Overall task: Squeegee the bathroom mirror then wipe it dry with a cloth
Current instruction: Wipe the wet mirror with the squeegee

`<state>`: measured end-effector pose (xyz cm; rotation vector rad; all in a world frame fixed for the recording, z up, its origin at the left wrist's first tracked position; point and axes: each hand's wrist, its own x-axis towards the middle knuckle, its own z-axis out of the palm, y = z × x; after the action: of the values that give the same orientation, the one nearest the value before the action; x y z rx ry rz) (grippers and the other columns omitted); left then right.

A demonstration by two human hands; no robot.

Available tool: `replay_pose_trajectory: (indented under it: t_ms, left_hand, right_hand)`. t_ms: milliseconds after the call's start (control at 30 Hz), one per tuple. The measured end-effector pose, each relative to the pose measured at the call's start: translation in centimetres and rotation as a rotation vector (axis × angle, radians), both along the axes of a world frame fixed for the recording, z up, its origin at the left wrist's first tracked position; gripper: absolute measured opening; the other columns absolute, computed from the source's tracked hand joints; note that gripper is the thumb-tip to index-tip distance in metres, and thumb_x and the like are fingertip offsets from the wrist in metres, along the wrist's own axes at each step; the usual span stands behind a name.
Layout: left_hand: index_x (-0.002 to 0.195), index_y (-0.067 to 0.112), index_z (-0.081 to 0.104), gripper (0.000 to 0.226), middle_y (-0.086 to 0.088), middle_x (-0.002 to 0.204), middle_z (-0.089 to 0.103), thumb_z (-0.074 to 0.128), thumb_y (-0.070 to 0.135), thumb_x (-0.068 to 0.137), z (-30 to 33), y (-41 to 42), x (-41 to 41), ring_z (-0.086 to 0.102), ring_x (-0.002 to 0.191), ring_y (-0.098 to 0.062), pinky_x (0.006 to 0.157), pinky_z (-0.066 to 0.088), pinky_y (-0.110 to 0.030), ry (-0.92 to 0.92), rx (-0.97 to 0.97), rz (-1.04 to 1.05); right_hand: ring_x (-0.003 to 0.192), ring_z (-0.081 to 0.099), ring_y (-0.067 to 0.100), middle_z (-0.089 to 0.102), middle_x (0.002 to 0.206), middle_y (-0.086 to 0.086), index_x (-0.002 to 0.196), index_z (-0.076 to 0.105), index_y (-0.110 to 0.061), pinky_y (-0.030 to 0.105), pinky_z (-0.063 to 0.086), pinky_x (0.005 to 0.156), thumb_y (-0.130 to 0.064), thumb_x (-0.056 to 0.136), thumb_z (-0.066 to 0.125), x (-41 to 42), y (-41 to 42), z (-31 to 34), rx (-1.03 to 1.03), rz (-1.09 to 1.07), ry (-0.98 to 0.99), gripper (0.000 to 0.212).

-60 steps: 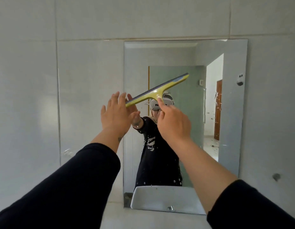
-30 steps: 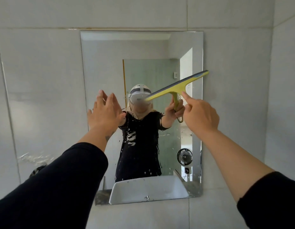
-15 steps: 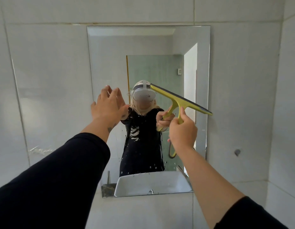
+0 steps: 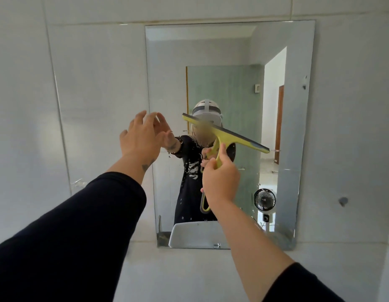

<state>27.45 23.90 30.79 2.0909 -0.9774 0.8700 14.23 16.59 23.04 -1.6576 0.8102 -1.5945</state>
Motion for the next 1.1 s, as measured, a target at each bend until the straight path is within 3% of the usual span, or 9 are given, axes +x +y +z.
replay_pose_trajectory:
  t_ms: [133,267,367,467,600,667,833,933,1100]
  left_hand:
    - [0.145,0.023,0.030,0.055,-0.003,0.155,0.024,0.049,0.034,0.095,-0.2,0.5,0.4,0.031,0.138,-0.025,0.106,0.033,-0.049,0.006,0.013,0.019]
    - [0.146,0.023,0.029,0.055,-0.003,0.156,0.023,0.047,0.034,0.095,-0.6,0.8,0.7,0.030,0.139,-0.025,0.107,0.033,-0.050,0.019,0.021,0.034]
    - [0.146,0.023,0.027,0.055,-0.004,0.156,0.023,0.047,0.035,0.096,-1.2,1.0,0.9,0.028,0.140,-0.025,0.108,0.032,-0.051,0.026,0.025,0.034]
    - [0.147,0.022,0.025,0.057,-0.003,0.156,0.023,0.046,0.035,0.096,-1.5,1.2,1.0,0.028,0.140,-0.025,0.109,0.031,-0.050,0.031,0.016,0.036]
    - [0.148,0.022,0.024,0.057,-0.003,0.156,0.022,0.046,0.034,0.097,-1.9,1.4,1.0,0.028,0.140,-0.025,0.109,0.030,-0.051,0.058,0.015,0.037]
    - [0.147,0.022,0.024,0.057,-0.003,0.156,0.021,0.046,0.034,0.097,-2.3,1.4,0.9,0.027,0.141,-0.025,0.109,0.030,-0.051,0.068,0.026,0.035]
    - [0.145,0.022,0.029,0.054,-0.004,0.156,0.023,0.048,0.032,0.095,-3.7,0.7,-0.1,0.029,0.139,-0.025,0.107,0.033,-0.051,0.089,0.040,0.006]
    - [0.143,0.020,0.031,0.053,-0.003,0.154,0.025,0.050,0.032,0.094,-4.3,-0.1,-1.3,0.034,0.137,-0.025,0.105,0.035,-0.050,0.086,0.034,-0.031]
    - [0.140,0.023,0.035,0.050,-0.001,0.151,0.026,0.050,0.034,0.093,-5.3,-1.8,-3.3,0.040,0.130,-0.025,0.102,0.038,-0.049,0.070,0.036,-0.101]
  right_hand:
    - [0.084,0.067,0.024,0.070,0.113,0.003,0.146,0.036,-0.023,0.028,0.054,0.066,-0.012,0.095,0.042,1.1,0.4,-0.3,-0.042,-0.020,0.061,0.052]
    - [0.086,0.065,0.022,0.069,0.109,0.008,0.146,0.035,-0.022,0.023,0.045,0.064,-0.013,0.096,0.042,1.2,0.8,-0.4,-0.075,-0.041,0.112,0.051]
    - [0.101,0.061,0.023,0.059,0.123,0.008,0.146,0.037,-0.023,0.026,0.046,0.078,-0.011,0.097,0.042,1.2,2.2,-0.4,-0.103,0.011,0.165,0.051]
    - [0.105,0.060,0.026,0.059,0.123,0.008,0.146,0.036,-0.025,0.035,0.047,0.088,-0.011,0.096,0.043,2.1,3.1,-0.9,-0.161,0.031,0.236,0.053]
    - [0.101,0.061,0.025,0.064,0.113,0.006,0.147,0.033,-0.030,0.036,0.052,0.078,-0.015,0.096,0.042,2.5,2.7,-1.9,-0.330,-0.032,0.474,0.054]
    - [0.099,0.060,0.026,0.063,0.113,0.005,0.147,0.032,-0.033,0.033,0.046,0.068,-0.014,0.095,0.042,1.6,1.9,-1.7,-0.395,-0.087,0.588,0.056]
    - [0.102,0.059,0.030,0.060,0.118,0.003,0.144,0.034,-0.039,0.034,0.044,0.066,-0.013,0.095,0.039,-2.2,-0.2,0.1,-0.552,-0.167,0.830,0.056]
    - [0.094,0.061,0.031,0.059,0.118,0.005,0.143,0.035,-0.042,0.033,0.039,0.064,-0.012,0.094,0.040,-4.4,-1.2,0.9,-0.595,-0.229,0.900,0.058]
    - [0.086,0.062,0.028,0.058,0.122,0.003,0.141,0.036,-0.045,0.036,0.052,0.070,-0.009,0.091,0.044,-6.9,-3.2,1.3,-0.560,-0.263,0.909,0.062]
